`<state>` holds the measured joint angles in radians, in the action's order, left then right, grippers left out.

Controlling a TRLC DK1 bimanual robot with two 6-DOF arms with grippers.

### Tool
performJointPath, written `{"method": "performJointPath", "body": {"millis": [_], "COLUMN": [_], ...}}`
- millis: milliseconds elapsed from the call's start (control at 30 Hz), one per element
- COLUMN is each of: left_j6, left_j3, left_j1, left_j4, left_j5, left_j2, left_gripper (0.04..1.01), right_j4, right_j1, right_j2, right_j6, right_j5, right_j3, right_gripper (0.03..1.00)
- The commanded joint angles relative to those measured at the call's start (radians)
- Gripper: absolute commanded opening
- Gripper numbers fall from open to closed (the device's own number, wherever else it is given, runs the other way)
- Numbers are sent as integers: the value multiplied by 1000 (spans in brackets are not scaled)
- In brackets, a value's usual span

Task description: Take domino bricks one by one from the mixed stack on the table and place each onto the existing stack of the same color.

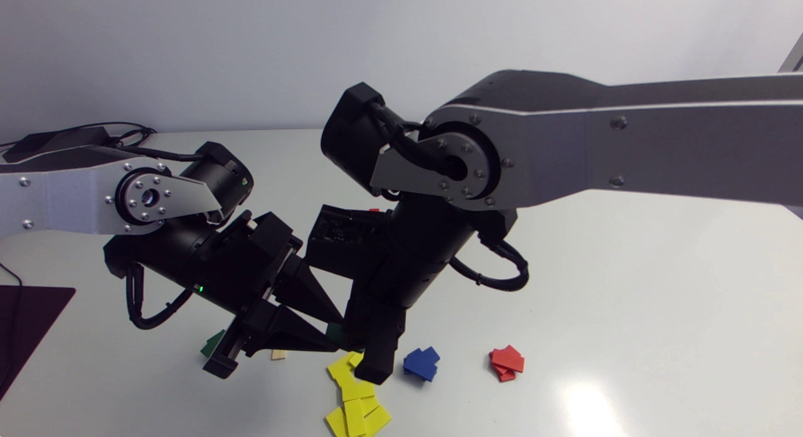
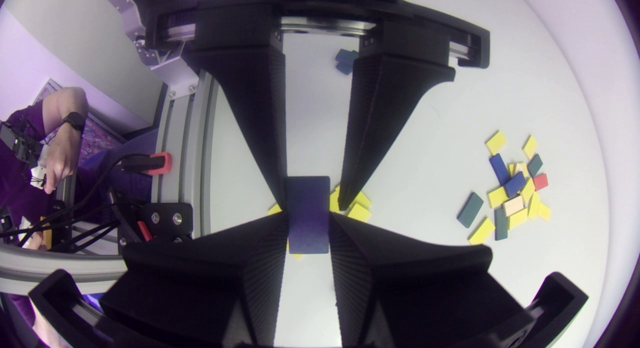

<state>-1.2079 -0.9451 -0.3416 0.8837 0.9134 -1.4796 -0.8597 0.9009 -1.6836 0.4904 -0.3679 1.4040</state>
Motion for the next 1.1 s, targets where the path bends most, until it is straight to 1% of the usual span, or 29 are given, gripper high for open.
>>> {"method": "performJointPath", "body": {"millis": [0,333,400,500,567,600,633,700,767,967,1033,1067], "left_j6": [-28,-27,-27,-28,-25,-24,-22,-21,-19,-15,-15,-15], "left_j3": [-38,-52,-49,-43,-44,-44,-46,-46,-47,-47,-44,-43], "left_j1": [6,9,9,10,12,13,13,13,15,29,32,33], "left_j4": [12,11,4,0,-2,-2,-2,0,0,0,0,1], "left_j5": [19,21,22,22,24,24,25,25,25,25,25,25], "left_j2": [-19,-30,-34,-34,-34,-33,-33,-30,-28,-28,-27,-25], "left_gripper": [392,389,379,334,333,333,333,333,333,331,333,333], "right_j4": [2,4,4,2,1,1,-1,-2,-2,-4,-2,-2], "right_j1": [9,6,6,6,6,4,3,0,-3,-13,-16,-19], "right_j2": [7,7,7,7,7,7,7,7,7,10,18,22], "right_j6": [-9,-9,-9,-9,-9,-10,-10,-10,-10,-10,-7,-9], "right_j5": [-9,-12,-12,-12,-12,-12,-12,-12,-12,-12,-11,-12], "right_j3": [-22,-23,-22,-19,-19,-17,-16,-17,-17,-28,-33,-33], "right_gripper": [100,98,100,100,103,126,182,366,420,846,946,966]}}
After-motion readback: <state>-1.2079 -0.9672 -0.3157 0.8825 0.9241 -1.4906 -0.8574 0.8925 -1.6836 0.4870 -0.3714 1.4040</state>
